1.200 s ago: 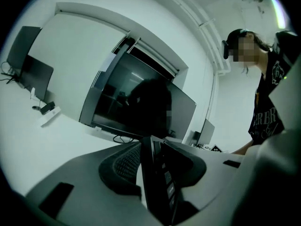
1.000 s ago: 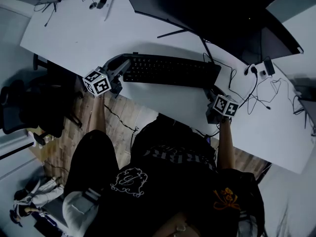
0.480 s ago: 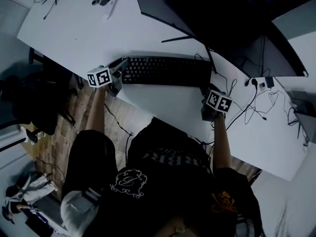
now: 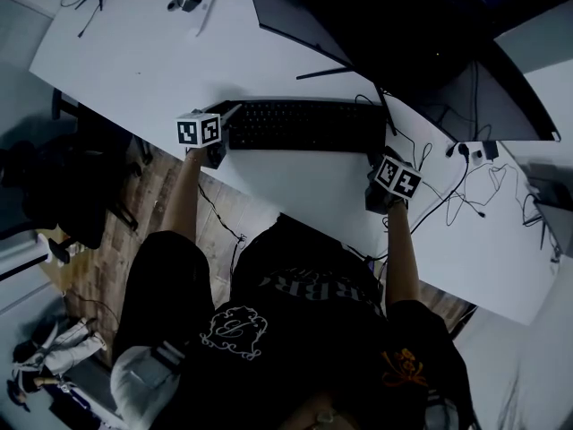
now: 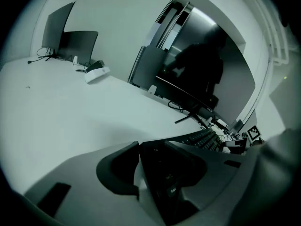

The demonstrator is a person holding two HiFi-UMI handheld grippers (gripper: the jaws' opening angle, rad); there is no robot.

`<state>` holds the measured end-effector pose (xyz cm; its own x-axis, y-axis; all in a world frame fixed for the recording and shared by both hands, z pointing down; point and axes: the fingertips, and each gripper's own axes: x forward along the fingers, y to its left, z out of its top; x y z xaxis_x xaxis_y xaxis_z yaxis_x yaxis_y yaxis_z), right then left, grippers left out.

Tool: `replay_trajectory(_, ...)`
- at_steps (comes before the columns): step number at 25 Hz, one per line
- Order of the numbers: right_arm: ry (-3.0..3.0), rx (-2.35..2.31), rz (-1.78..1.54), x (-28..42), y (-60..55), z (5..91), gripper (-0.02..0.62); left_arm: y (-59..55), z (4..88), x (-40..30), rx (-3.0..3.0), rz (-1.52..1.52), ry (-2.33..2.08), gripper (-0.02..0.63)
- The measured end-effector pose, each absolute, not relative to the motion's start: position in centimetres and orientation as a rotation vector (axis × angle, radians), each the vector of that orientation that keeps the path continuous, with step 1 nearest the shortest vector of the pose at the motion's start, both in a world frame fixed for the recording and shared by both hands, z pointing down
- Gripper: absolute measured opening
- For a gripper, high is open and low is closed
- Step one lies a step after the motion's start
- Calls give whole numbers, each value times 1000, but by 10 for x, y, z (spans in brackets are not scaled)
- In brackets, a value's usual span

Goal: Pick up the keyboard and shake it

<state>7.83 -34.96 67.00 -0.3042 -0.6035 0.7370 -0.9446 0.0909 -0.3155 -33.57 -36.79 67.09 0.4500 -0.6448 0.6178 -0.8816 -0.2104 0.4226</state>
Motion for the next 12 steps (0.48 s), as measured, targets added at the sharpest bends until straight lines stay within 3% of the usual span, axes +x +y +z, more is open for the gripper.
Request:
replay_trajectory(7,-2089,1624,1213,77,-349,636,275,-372,652,-340,1990,374,-1359,173)
replay_trajectory(12,-2201,1591,1150,66,-325,607,216,-365,611,-328,2064,209,-1366,172)
